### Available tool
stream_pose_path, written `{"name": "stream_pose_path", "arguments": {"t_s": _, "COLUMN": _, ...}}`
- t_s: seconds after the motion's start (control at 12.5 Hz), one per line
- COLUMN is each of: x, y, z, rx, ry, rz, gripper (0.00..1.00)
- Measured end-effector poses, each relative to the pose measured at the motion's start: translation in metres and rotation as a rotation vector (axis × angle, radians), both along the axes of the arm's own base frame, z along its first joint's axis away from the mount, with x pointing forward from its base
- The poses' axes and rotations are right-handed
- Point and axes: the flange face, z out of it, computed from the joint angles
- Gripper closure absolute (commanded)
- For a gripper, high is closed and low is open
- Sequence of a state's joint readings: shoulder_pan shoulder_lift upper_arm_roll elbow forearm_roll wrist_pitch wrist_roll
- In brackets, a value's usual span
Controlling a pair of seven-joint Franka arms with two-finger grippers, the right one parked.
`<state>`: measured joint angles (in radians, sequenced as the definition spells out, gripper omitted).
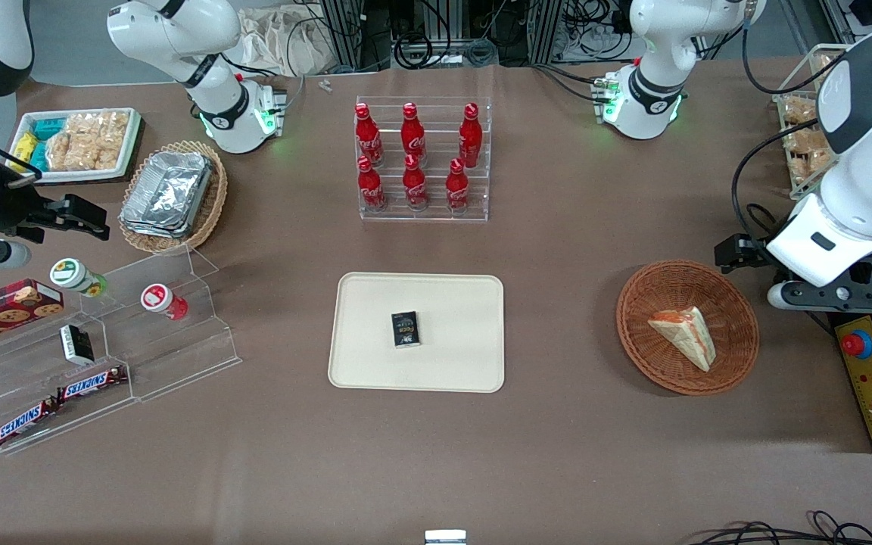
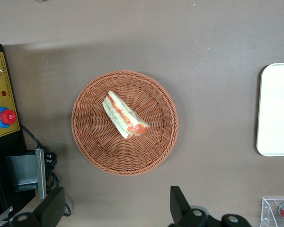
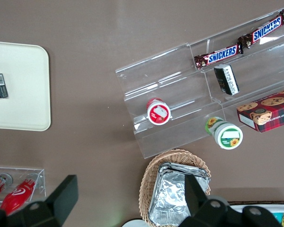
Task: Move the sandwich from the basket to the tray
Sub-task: 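Lower the open left gripper over the sandwich in the wicker basket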
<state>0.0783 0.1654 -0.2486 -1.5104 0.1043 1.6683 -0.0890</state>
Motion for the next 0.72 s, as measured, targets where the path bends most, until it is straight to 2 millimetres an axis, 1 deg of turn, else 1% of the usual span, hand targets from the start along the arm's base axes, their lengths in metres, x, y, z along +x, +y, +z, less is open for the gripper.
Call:
{"name": "stream_pose_path", "arguments": {"t_s": 0.24, "x": 0.001, "y": 0.000, "z": -0.002, "rx": -0.001, "ry": 0.003, "rz": 0.001, "gripper": 0.00}}
{"name": "stream_pose_path", "arguments": {"t_s": 0.4, "x": 0.004, "y": 0.002, "z": -0.011, "rx": -0.002, "ry": 0.018, "rz": 0.003, "gripper": 0.00}}
{"name": "stream_pose_path", "arguments": {"t_s": 0.48, "x": 0.008, "y": 0.004, "z": -0.020, "rx": 0.003, "ry": 0.031, "rz": 0.010, "gripper": 0.00}}
{"name": "stream_pose_path", "arguments": {"t_s": 0.56, "x": 0.013, "y": 0.011, "z": -0.033, "rx": 0.013, "ry": 0.039, "rz": 0.021, "gripper": 0.00}}
{"name": "stream_pose_path", "arguments": {"t_s": 0.72, "x": 0.022, "y": 0.026, "z": -0.069, "rx": 0.012, "ry": 0.012, "rz": 0.080, "gripper": 0.00}}
